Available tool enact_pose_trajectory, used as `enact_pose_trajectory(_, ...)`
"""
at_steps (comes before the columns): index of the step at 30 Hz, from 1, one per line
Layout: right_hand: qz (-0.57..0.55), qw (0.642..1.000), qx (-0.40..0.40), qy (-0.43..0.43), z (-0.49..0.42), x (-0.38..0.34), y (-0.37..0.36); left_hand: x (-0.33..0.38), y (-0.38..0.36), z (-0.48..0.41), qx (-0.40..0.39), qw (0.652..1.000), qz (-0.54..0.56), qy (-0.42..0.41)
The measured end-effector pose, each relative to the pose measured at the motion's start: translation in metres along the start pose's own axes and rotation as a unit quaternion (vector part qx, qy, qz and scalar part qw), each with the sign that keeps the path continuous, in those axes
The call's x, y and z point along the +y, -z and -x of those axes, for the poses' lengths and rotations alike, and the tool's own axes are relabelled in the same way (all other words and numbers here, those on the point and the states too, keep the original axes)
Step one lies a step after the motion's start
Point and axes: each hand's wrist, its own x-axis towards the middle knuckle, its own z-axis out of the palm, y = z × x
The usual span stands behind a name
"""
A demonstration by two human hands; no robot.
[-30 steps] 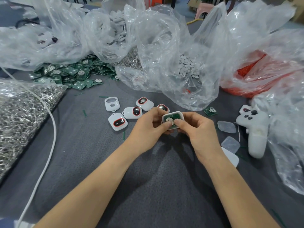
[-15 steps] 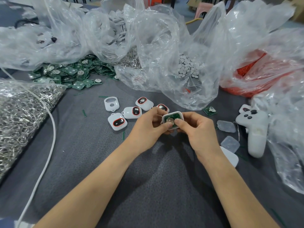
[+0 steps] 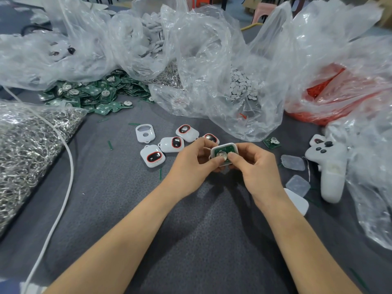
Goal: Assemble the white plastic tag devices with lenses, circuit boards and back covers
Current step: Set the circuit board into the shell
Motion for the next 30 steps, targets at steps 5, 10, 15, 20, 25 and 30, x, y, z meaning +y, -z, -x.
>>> enact_pose_trajectory(5, -0.009, 1.0, 0.007, 0.002, 0.001, -0.002, 0.001, 0.001, 0.0, 0.0, -0.002, 1.0, 0.009, 0.004)
enact_pose_trajectory(10, -0.017, 1.0, 0.017, -0.015, 0.0, 0.0, 0.001, 0.005, -0.001, 0.002, -0.012, 1.0, 0.018, 0.013)
enact_pose_trajectory(15, -0.027, 0.999, 0.013, -0.024, -0.002, 0.002, 0.002, 0.01, -0.002, 0.005, -0.015, 0.999, 0.025, 0.013)
enact_pose_trajectory(20, -0.039, 0.999, 0.012, -0.035, -0.002, 0.002, 0.001, 0.012, -0.003, 0.006, 0.0, 1.0, 0.013, 0.018)
enact_pose_trajectory(25, -0.069, 0.996, 0.002, -0.047, 0.0, 0.0, -0.001, 0.014, -0.005, 0.007, 0.031, 0.999, 0.0, 0.019)
enact_pose_trajectory(30, -0.078, 0.995, -0.005, -0.06, -0.001, 0.001, -0.002, 0.017, -0.004, 0.008, 0.034, 0.999, 0.002, 0.023)
